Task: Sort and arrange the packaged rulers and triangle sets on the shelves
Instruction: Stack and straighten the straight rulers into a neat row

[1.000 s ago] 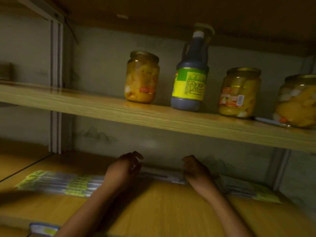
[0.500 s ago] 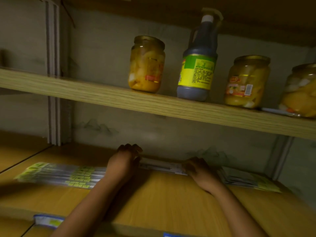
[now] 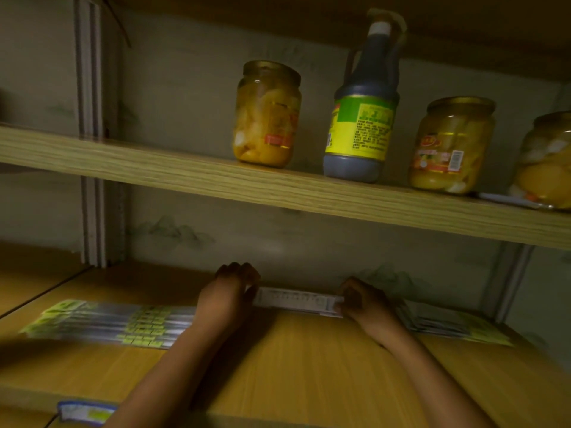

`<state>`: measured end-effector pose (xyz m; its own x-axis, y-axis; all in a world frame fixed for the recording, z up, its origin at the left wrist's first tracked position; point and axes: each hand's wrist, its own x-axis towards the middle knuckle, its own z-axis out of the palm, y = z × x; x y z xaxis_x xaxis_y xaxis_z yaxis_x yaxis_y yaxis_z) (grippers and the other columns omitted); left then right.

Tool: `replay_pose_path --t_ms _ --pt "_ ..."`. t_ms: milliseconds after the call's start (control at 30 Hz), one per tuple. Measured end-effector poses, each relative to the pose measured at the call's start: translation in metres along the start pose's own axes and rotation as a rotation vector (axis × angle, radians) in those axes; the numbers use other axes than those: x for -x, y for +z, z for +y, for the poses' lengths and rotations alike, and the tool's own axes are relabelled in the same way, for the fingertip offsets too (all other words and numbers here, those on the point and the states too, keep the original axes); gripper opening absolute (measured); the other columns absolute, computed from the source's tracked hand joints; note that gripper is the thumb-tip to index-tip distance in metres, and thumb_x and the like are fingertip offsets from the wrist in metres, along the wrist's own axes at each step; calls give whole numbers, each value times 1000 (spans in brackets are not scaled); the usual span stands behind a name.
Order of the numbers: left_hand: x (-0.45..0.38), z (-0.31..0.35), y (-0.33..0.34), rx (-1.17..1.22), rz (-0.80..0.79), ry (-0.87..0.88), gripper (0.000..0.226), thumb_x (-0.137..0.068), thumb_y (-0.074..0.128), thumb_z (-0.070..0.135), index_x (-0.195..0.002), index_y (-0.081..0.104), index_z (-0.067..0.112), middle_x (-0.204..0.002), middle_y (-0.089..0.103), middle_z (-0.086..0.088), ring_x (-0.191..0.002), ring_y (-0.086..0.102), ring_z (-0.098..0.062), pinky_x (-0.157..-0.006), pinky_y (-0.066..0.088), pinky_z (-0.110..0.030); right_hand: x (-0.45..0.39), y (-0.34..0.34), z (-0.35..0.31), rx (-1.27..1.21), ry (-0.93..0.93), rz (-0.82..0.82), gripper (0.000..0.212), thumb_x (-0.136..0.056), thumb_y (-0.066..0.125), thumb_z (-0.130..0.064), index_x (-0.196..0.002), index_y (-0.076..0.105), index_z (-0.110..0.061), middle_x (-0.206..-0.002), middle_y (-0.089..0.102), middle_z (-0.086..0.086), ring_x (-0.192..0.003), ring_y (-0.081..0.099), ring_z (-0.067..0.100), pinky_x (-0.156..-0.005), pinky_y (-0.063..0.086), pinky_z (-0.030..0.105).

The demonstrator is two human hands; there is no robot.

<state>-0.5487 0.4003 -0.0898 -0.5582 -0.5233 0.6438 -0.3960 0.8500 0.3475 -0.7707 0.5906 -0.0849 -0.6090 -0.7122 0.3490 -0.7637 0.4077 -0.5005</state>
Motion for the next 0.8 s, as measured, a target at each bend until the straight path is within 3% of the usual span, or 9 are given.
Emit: replay_pose_path --t_ms 100,267,433,567,700,800 --pt "-1 0 0 7 7 -23 15 -89 54 29 -104 58 32 -103 59 7 -98 55 -16 -65 43 -28 -1 -1 0 -76 -2 -8 18 -79 75 -30 -74 57 -34 -73 63 -13 -70 58 -1 -60 43 22" --pt "0 -2 -1 3 -2 -20 24 -86 59 26 -110 58 27 -107 60 1 -96 58 -20 -65 43 -28 3 -13 -5 -342 14 14 10 -82 76 -18 -89 70 -15 -83 73 0 -77 67 12 -61 48 18" --pt "2 -3 -1 17 -27 -39 25 -80 62 20 -105 58 24 -102 62 -2 -90 59 -24 -62 44 -30 10 -23 -5 -485 47 -1 8 -82 76 -14 -88 72 -15 -82 74 2 -77 69 15 -68 51 29" --pt "3 -5 -1 31 4 -69 30 -82 62 21 -111 56 27 -106 63 0 -92 61 -22 -65 51 -31 14 -26 -9 -529 46 -58 10 -81 76 -9 -89 70 -13 -79 74 4 -70 68 15 -65 53 28" --pt "3 -3 -4 34 29 -109 33 -80 64 21 -110 54 27 -105 62 0 -90 61 -23 -63 52 -34 19 -32 -13 -560 27 -135 19 -82 76 -11 -98 71 -20 -91 75 -2 -81 72 12 -68 57 24" --pt "1 -2 -7 60 58 -123 30 -81 63 19 -109 55 26 -104 62 1 -89 61 -23 -62 51 -34 25 -37 -15 -586 -8 -210 18 -82 75 -10 -100 72 -11 -92 75 8 -83 71 17 -68 56 24"
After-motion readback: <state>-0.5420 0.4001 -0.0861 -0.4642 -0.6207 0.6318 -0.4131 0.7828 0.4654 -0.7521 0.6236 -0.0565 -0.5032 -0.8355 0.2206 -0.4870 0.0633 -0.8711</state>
